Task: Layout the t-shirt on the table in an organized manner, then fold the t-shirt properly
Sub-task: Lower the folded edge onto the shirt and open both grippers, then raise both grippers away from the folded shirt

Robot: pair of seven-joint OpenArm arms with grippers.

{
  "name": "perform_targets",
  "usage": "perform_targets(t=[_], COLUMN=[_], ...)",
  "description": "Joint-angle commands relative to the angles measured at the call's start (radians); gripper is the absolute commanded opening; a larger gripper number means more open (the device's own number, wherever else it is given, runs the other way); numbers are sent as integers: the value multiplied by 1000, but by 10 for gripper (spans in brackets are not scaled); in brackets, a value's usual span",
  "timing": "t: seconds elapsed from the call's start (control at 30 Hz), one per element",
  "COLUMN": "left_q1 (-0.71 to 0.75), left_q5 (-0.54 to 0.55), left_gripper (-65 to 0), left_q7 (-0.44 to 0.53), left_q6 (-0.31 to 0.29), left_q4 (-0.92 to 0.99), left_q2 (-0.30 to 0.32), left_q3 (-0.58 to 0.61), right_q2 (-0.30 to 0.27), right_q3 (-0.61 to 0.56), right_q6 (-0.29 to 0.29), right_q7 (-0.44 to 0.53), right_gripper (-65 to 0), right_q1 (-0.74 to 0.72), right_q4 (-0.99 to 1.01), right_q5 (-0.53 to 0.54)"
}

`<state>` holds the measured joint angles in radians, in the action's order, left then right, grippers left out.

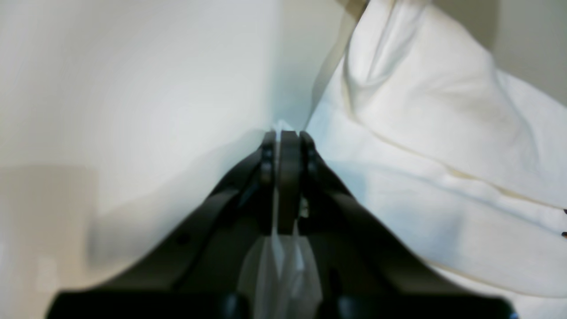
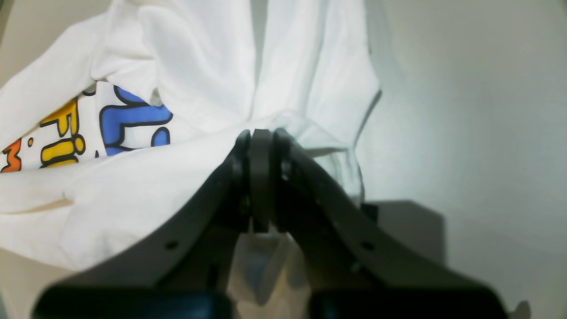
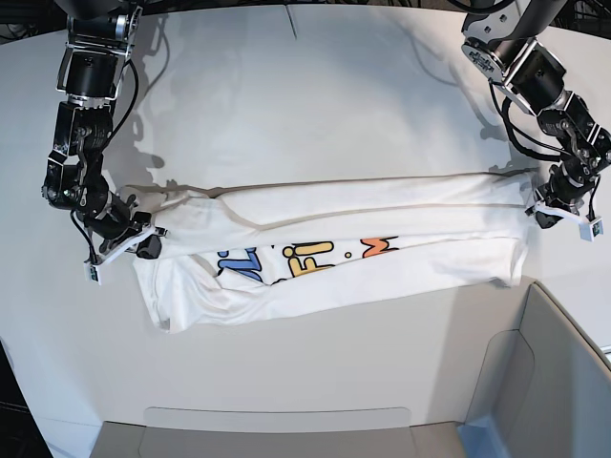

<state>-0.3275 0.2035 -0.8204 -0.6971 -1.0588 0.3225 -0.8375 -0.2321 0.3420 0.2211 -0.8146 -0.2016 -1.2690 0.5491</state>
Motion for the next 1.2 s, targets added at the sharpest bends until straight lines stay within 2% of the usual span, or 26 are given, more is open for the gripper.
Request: perform_targets(t=[0.0,0.17,0.33,0.4,0.6,0.83,1.0,1.17], left_q1=[-22,-22,-22,-19,-17,-15,28,87], left_q5=[14,14,14,14,15,20,21,21], left_gripper=[-650,-636,-466,-435,-429,-430,-428,-427], left_q7=[28,28,28,28,23,16,14,14], left_q6=[-1,-1,-1,-1,-1,-1,-1,-1], left_q4=[-16,-19,-21,-21,-21,-137,-291,-401], left_q2=[27,25,25,25,28,22,-4,-44], left_q3=[1,1,1,1,1,-1,-3,-1], right_q2=[-13,-16,-25,-31,-31,-22,-22,-22], right_q3=[4,2,2,2,2,2,2,10], right_q6=[2,2,2,2,2,2,2,2], right_q7=[28,25,25,24,24,24,24,24], right_gripper=[-650,-650,-650,-650,-650,-516,-481,-476], right_q1=[-25,-26,-40,-42,-42,-25,18,69], right_q4=[-16,-25,-25,-25,-70,-185,-301,-397], right_q5=[10,10,10,12,12,15,16,18])
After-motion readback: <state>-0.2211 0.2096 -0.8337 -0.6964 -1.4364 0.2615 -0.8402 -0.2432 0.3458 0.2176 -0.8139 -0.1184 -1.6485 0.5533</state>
